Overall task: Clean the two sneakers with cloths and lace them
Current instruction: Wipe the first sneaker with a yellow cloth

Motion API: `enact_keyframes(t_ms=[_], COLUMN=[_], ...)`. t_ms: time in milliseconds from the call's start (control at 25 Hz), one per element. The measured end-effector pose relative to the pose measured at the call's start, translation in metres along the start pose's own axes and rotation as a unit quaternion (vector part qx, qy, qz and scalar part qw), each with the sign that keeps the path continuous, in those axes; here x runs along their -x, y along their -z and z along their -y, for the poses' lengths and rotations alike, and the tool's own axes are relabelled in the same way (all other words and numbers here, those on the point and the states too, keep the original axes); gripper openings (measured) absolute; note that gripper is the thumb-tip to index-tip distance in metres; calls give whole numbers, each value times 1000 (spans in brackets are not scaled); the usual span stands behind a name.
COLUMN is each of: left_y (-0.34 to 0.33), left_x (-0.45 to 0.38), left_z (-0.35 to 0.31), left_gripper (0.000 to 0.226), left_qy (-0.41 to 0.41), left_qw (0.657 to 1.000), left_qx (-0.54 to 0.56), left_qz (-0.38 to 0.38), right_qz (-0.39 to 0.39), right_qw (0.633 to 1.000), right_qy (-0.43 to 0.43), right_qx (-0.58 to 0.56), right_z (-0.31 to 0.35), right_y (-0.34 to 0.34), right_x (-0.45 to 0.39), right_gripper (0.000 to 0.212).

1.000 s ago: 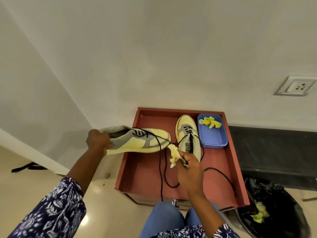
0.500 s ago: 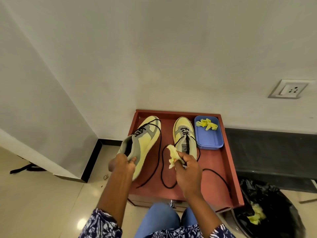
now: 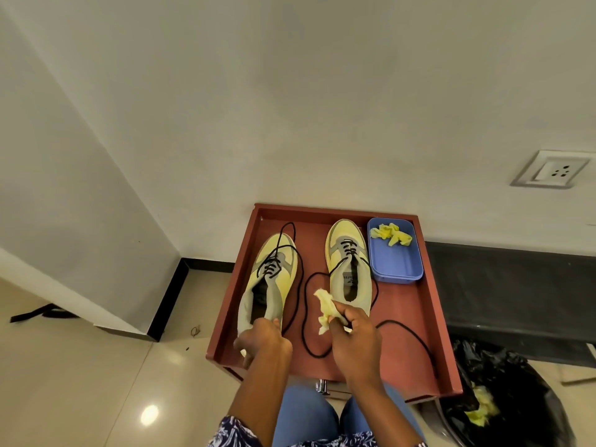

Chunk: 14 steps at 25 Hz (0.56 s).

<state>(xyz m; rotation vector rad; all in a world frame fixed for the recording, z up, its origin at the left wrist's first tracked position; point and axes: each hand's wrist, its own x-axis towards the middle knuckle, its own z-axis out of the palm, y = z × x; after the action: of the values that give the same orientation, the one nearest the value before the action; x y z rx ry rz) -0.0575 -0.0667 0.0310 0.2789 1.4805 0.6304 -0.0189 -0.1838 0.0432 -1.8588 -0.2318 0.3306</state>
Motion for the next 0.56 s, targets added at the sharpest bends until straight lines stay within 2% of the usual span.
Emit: enact_keyframes(t_ms=[80,160,200,280,360,400,480,560], left_y=[1,6,10,20,26,25,21,15], left_x=[2,-2,-5,-17,-25,-29,-39,-52], left_z=[5,2,2,1,-7,-13,-25,-34], left_gripper=[49,47,44,43,45,44,36,36], left_qy=[-12,-5,1,-15,-106,-171,-286,-366], left_qw=[1000,999,998,987,954,935,887,813], left_qx=[17,13,-21,-159,-281,-309,-350,-425], left_qz=[-2,36,52,32,0,17,90,156], right_qz=[6,11,14,28,47,55,69,85], right_qw=[1000,1000,1000,999,998,997,996,994], right_qy=[0,-3,-5,-14,-20,-21,-21,-26], right_qx=[9,19,26,37,47,51,55,56], right_z=[-1,-4,-5,-9,-11,-12,-13,-16], right_y=[-3,-7,-10,-17,-25,-28,-34,-41], right_x=[0,-1,-2,-3,-4,-4,-6,-12], right_gripper=[27,28,28,31,33,34,31,27])
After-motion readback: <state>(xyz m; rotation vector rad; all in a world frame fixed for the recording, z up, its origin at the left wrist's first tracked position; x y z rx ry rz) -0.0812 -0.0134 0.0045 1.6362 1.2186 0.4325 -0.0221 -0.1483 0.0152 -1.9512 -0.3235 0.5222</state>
